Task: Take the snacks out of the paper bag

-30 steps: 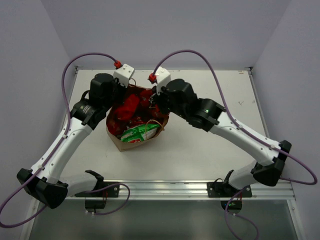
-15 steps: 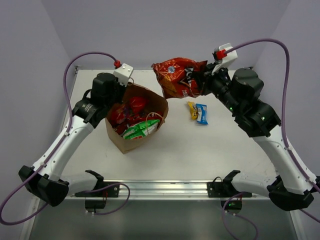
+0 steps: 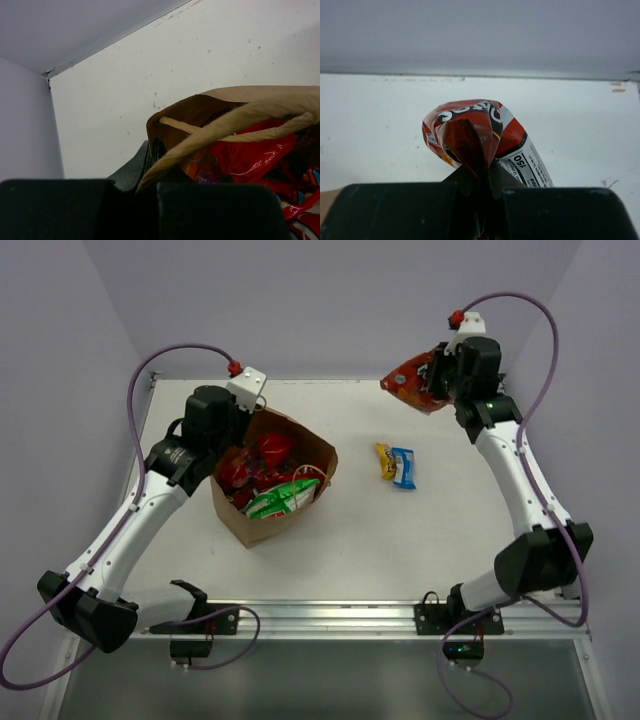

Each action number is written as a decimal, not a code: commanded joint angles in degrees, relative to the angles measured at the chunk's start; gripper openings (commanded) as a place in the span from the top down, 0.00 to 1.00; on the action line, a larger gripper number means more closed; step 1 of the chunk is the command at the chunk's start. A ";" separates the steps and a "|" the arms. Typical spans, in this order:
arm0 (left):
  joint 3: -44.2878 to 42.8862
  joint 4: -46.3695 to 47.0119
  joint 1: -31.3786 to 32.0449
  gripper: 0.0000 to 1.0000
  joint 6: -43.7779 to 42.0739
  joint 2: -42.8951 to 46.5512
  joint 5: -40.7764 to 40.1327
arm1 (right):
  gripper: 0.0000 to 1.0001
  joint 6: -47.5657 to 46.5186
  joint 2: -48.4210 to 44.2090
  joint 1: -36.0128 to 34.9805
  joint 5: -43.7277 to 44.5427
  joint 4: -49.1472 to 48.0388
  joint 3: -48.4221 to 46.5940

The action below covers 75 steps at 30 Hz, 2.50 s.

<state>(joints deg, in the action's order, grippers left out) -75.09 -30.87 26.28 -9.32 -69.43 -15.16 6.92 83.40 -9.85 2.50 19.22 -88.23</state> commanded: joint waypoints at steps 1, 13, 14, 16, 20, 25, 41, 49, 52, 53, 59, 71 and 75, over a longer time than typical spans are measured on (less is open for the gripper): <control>-3.04 9.08 -0.36 1.00 -3.16 1.40 -4.09 | 1.00 0.99 6.57 0.35 -7.58 -7.27 -0.80; -2.26 11.09 -0.53 1.00 -5.88 1.49 -4.97 | 0.93 13.02 26.81 6.50 -15.69 -3.68 -9.41; -2.08 11.27 -0.53 1.00 -6.41 1.58 -4.80 | 0.89 13.73 28.47 7.20 -13.42 -2.54 -9.68; -1.81 11.27 -0.53 1.00 -6.85 1.93 -4.53 | 0.70 15.05 28.84 9.05 -10.17 1.68 -10.30; -1.73 11.10 -0.53 1.00 -7.11 2.54 -3.04 | 0.29 13.48 23.41 9.58 -2.42 6.61 -9.25; -1.55 10.92 -0.53 1.00 -7.11 2.98 -1.98 | 0.06 10.49 9.26 8.53 1.63 9.51 -5.30; -0.41 9.78 -0.44 1.00 -6.41 5.35 1.71 | 0.08 -4.18 -8.09 -34.68 -8.40 3.45 -1.66; -0.32 8.37 -0.44 1.00 -5.88 6.32 6.36 | 0.08 -24.80 2.55 -43.24 -12.60 3.81 -4.41; -0.32 8.02 -0.44 1.00 -5.71 6.94 8.03 | 0.08 -31.78 5.19 -43.94 -13.05 3.19 -4.06; -0.41 8.02 -0.53 1.00 -5.53 7.20 8.47 | 0.08 -33.18 5.89 -44.12 -12.61 2.93 -3.97; -0.50 7.67 -0.44 1.00 -4.39 7.73 11.81 | 0.08 -40.57 9.94 -44.29 -7.17 -0.15 -1.34; -0.14 7.58 -0.44 1.00 -3.60 7.64 13.66 | 0.05 -42.34 17.68 -44.29 -2.59 -5.51 1.39; -0.23 7.32 -0.44 1.00 -3.86 7.82 13.66 | 0.26 -41.90 18.65 -44.38 -2.50 -7.88 1.48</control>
<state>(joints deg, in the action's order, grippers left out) -73.73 -32.10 24.88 -12.58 -64.97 -4.08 -34.94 100.14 -54.06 -2.68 15.22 -87.31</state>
